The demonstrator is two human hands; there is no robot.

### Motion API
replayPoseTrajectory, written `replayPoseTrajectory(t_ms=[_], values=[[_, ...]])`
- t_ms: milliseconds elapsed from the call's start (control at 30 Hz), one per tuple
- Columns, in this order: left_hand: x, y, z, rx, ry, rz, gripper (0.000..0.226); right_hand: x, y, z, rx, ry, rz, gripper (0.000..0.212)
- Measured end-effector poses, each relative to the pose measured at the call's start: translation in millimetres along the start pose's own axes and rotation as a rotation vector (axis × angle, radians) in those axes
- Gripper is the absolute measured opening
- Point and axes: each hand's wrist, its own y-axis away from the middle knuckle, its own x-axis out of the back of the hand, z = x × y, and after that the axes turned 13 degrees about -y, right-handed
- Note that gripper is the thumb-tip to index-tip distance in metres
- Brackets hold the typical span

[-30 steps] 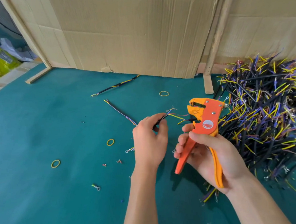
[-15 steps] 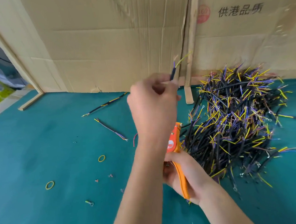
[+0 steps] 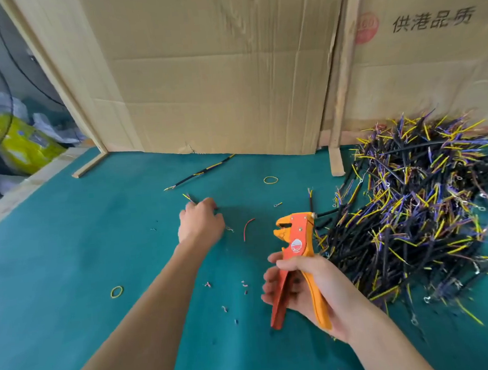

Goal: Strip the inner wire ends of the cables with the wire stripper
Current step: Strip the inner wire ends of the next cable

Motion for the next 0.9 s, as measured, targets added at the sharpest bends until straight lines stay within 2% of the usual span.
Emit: replayPoseTrajectory(t_ms=[100, 200, 367, 433, 600, 700, 800, 900], values=[[-8, 0, -11, -0.02, 0.065, 0.075, 0.024, 1, 0, -2, 0.0, 0.0, -0.005, 0.048], [-6, 3, -7, 0.077, 0.113, 0.074, 0.012, 0, 1, -3, 0.001, -0.005, -0.01, 0.047], [-1, -3, -4, 0.141, 0.086, 0.032, 0.017, 3, 1, -3, 0.003, -0.001, 0.004, 0.028], [3, -7, -5, 0.157, 0.049, 0.012, 0.012, 3, 1, -3, 0.005, -0.006, 0.006, 0.028], [13, 5, -6, 0.139, 0.084, -0.016, 0.017, 2, 0, -2, 0.0, -0.001, -0.005, 0.044], [18, 24, 1, 0.097, 0.437, -0.077, 0.01, 2, 0, -1, 0.013, 0.036, -0.007, 0.049], [17, 59, 11, 0.025, 0.874, -0.17, 0.018, -3, 4, -2, 0.046, 0.078, -0.007, 0.056], [5, 104, 25, -0.058, 1.077, -0.16, 0.018, -6, 12, -15, 0.189, 0.08, -0.003, 0.055]])
